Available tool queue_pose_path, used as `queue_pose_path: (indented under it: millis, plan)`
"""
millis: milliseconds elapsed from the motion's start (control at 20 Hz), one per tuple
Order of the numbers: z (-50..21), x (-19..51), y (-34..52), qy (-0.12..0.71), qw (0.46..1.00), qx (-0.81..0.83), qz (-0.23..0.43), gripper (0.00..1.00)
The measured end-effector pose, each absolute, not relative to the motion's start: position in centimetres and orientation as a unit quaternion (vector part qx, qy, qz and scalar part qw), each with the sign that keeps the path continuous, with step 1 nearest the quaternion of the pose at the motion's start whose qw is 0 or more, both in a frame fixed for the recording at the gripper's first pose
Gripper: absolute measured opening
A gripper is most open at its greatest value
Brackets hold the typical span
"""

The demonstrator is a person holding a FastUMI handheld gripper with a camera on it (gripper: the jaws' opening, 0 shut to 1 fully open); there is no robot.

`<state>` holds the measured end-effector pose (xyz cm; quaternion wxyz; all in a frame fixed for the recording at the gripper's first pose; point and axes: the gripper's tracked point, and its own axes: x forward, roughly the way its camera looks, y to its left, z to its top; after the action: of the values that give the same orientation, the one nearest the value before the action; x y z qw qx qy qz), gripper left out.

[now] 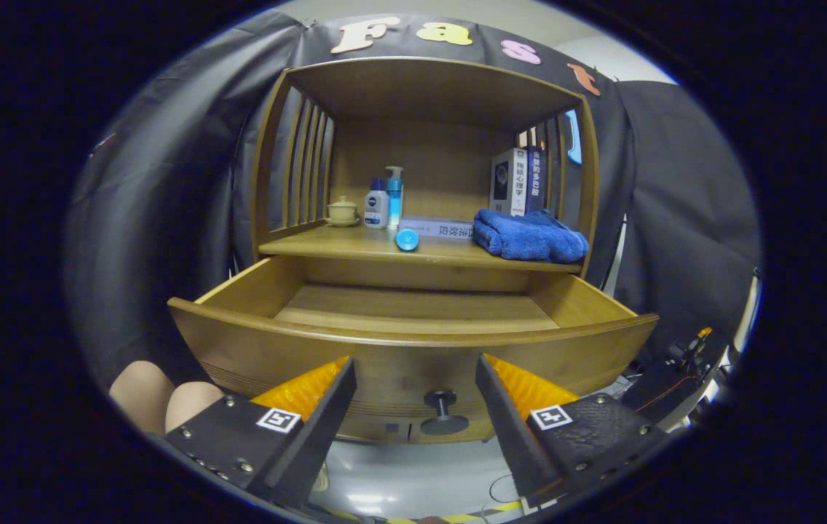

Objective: Pull open the drawer, take out the items inside it, and place them on the countertop above the cabinet.

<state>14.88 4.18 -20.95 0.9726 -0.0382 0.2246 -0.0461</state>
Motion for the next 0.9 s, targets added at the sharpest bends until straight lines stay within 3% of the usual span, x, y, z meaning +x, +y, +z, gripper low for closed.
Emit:
queue_pose_path:
  millis: [300,900]
  plan:
    - [-20.9,16.5,4.6,0.214,0.975,-0.048,-0.034,0.99]
    - [-22.4,29.4,4.5,0.170,0.983,-0.060,-0.026,0.99]
